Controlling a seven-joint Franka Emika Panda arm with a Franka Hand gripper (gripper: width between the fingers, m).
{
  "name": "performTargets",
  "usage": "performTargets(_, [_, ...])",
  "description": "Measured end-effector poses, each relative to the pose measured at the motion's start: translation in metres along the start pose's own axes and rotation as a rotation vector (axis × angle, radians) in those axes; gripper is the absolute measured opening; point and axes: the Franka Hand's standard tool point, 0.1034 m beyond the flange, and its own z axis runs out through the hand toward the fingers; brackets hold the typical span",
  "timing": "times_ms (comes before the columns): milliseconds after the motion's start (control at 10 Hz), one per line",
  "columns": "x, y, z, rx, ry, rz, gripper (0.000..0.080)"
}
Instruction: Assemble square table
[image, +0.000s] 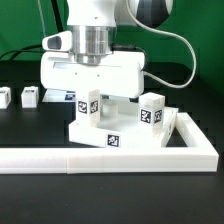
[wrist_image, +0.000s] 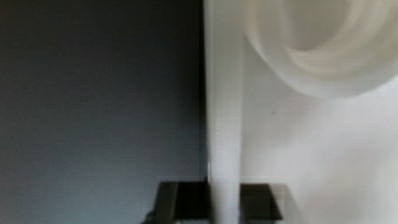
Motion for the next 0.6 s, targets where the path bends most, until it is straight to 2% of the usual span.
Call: performTargets(600, [0.0003, 0.0002, 0.0000, 0.000, 0.000, -0.020, 0.0060])
